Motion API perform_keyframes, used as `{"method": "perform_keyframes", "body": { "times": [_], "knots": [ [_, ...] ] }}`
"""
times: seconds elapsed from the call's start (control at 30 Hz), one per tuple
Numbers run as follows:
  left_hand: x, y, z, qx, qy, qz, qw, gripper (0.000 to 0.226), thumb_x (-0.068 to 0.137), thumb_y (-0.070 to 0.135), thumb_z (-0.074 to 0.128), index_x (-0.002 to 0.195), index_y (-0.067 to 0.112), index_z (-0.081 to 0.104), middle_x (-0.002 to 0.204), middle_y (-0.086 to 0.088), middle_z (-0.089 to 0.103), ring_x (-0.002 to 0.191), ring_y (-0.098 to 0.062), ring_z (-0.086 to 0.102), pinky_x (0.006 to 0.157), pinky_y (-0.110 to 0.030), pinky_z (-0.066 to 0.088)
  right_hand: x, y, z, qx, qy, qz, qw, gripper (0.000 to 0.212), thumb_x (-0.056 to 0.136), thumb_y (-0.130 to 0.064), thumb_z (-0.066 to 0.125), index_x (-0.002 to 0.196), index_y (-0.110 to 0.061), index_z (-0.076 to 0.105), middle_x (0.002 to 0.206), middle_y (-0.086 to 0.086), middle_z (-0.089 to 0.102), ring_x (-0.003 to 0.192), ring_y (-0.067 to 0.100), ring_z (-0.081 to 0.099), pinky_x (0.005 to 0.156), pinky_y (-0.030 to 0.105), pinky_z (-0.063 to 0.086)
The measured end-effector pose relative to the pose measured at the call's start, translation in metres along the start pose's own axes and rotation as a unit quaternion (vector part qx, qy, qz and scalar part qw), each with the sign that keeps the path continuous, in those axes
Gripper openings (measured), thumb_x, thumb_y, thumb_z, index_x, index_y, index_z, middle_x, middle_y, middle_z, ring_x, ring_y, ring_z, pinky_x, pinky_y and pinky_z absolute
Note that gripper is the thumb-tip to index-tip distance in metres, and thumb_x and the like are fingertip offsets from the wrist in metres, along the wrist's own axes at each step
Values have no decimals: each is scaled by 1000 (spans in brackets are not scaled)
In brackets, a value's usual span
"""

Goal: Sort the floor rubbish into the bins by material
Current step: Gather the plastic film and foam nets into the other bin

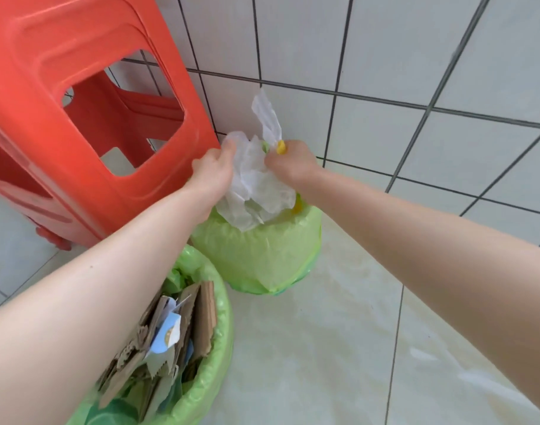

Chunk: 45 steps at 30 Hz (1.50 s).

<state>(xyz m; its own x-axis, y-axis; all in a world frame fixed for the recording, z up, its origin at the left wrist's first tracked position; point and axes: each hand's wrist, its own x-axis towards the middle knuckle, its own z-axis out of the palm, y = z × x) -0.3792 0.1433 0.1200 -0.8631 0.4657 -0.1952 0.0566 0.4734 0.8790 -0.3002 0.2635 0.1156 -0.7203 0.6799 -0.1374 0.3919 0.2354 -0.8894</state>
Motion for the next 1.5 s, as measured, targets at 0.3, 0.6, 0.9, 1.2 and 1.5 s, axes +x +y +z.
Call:
{"method": "perform_keyframes", "body": {
  "times": [0.3, 0.6, 0.9, 1.2, 1.5],
  "knots": [
    [-2, -17, -4, 315, -33, 250, 915, 60, 95, 53, 37, 147, 25, 22, 138, -4, 22, 115, -30, 49, 102, -39, 38, 9, 32, 3, -487, -81, -132, 860, 39, 88, -28, 54, 119, -9, 40, 109, 15, 58, 114, 35, 47, 68, 37, 40],
    [4, -14, -17, 480, -252, 204, 815, 45, 97, 43, 43, 136, 21, 49, 146, -4, 42, 134, -23, 39, 112, -36, 30, 0, 27, -19, -540, -116, -263, 791, 76, 84, -62, 50, 136, -8, 36, 129, 14, 48, 121, 34, 36, 103, 45, 35],
    [-18, 8, -46, 440, -358, 149, 810, 71, 83, 55, 60, 144, 47, 26, 153, 19, 20, 143, -5, 18, 114, -26, 14, -3, 30, -29, -458, -195, -231, 836, 32, 97, -35, 39, 117, -16, 54, 108, 7, 57, 101, 30, 55, 88, 47, 47],
    [19, -21, 20, 548, -297, 118, 773, 41, 104, 33, 28, 121, 6, 55, 124, -13, 56, 100, -26, 52, 91, -33, 39, 7, 16, -15, -368, -194, -250, 874, 64, 98, -54, 18, 98, -4, 58, 90, 12, 63, 86, 28, 59, 79, 37, 45],
    [27, -27, 36, 602, -383, 52, 698, 42, 101, 34, 39, 130, 7, 50, 118, -11, 58, 108, -27, 56, 96, -36, 43, 16, 22, 4, -598, -301, -122, 733, 28, 96, -27, 46, 115, -8, 54, 81, 3, 50, 68, 20, 50, 52, 29, 38]
  ]
}}
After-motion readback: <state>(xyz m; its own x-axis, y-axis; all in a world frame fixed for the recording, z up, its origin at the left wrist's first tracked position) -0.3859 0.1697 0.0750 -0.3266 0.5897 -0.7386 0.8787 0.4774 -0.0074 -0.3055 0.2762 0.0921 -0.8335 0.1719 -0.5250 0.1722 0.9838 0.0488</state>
